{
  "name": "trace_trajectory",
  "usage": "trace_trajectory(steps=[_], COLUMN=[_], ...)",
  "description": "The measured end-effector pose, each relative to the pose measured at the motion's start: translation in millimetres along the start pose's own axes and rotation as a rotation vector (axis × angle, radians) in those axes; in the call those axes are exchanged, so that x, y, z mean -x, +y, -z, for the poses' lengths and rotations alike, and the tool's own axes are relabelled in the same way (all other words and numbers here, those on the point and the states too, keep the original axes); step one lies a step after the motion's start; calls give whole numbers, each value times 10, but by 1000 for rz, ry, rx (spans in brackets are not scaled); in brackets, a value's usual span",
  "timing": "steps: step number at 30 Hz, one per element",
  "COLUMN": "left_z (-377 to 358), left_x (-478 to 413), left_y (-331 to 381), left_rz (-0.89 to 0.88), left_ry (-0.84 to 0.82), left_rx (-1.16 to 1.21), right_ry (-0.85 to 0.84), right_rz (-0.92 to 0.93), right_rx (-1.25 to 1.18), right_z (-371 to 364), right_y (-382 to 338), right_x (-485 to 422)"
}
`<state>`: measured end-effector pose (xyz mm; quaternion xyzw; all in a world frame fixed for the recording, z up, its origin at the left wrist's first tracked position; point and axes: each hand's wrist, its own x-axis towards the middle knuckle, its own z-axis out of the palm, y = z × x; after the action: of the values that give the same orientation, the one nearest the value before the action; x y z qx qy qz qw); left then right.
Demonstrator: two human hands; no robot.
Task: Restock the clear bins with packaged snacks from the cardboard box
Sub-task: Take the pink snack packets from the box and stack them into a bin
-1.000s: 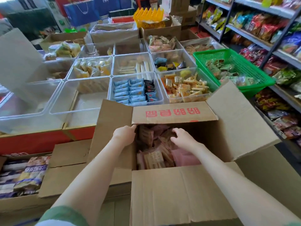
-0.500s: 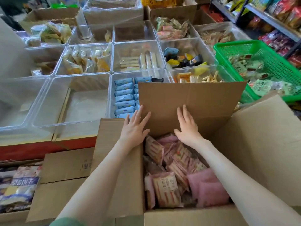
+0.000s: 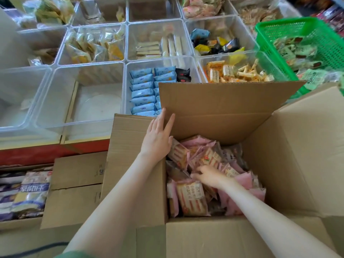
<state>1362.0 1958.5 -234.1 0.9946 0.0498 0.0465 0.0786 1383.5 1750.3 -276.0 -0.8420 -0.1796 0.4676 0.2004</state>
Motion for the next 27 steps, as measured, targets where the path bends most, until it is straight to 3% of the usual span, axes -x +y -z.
trace_trajectory(steps=[6,10,12,15,21,25,27], left_z=[-35,189,359,671,1186,1473,1595], left_x=[329,681,889,1174,1575,1757,1825], left_y=[350,675,820,968,1007,754,508], left_rz=[-33,-19,55,107,118,326,458], left_ry=[-160,-477,-516,-403,-56,234,339], left_rx=[84,427,545,662,705,872,1054], right_ry=[157,283,395,551,604,552,485], right_rz=[164,328,441,607,791,755,714], right_rx=[18,24,34,15,-209,-340,-558], right_z=[-106,-49,6,71,108,116,68], right_y=[53,-39,-93,-213,-719,-1052,-1233], right_x=[338,750,981,1300,1866,2064,2084])
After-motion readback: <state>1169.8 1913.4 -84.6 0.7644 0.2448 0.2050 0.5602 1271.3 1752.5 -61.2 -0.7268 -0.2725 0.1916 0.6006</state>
